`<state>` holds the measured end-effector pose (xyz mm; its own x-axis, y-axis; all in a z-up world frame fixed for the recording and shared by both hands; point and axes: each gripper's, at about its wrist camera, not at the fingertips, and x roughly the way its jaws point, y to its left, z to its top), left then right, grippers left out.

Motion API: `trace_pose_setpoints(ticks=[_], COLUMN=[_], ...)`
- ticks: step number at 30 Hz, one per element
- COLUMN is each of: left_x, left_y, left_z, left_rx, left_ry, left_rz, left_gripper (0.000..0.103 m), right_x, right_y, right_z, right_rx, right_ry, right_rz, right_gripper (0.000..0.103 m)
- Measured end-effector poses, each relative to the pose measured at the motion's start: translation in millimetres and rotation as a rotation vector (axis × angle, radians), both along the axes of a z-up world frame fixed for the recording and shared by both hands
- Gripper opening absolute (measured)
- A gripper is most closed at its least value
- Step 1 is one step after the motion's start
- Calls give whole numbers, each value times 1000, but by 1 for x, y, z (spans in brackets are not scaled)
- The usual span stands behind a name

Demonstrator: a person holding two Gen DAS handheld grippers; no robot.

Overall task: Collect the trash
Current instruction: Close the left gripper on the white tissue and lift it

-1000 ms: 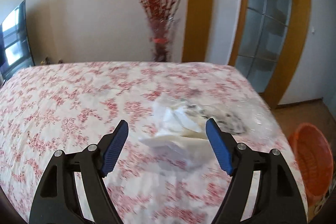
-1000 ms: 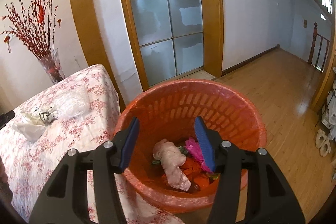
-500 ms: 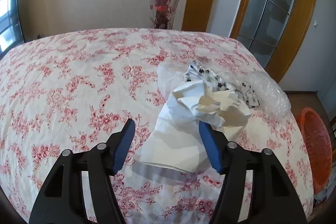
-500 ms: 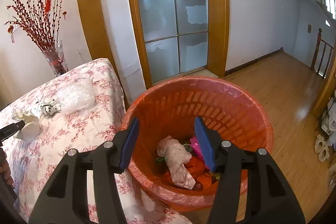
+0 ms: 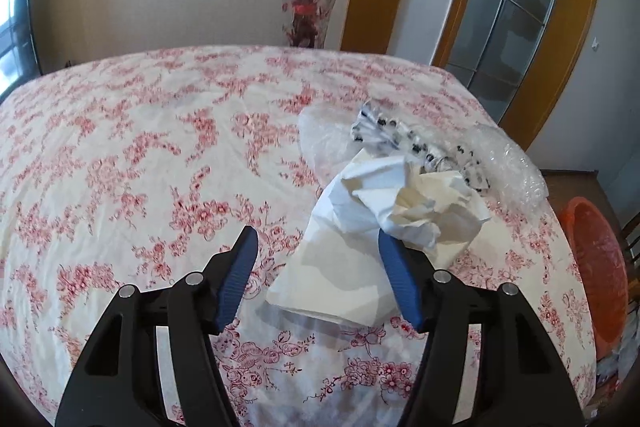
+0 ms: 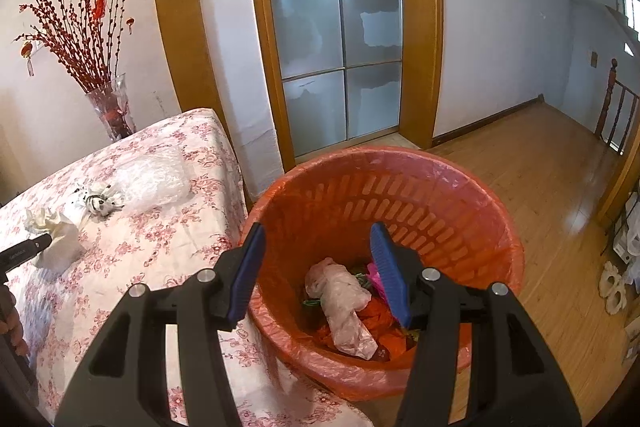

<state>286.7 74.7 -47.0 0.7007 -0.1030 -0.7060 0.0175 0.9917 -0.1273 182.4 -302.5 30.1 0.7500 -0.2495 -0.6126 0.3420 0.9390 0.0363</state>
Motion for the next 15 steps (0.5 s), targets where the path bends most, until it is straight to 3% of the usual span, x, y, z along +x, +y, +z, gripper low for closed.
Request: trace_pose_setpoints(ticks=[6,15], left_x=[-6,-18], left_y=[4,-5], left_z=[10,29], left_rx=[-37,-18], left_ry=[-33,-104], left_rz=[-5,-29], left_gripper=[72,81], right_x=[0,-1], right_y=[3,6], right_z=[3,5], right_rx=[-3,-3], right_ry=[-1,2], right_rz=[9,17], right_gripper=[54,54])
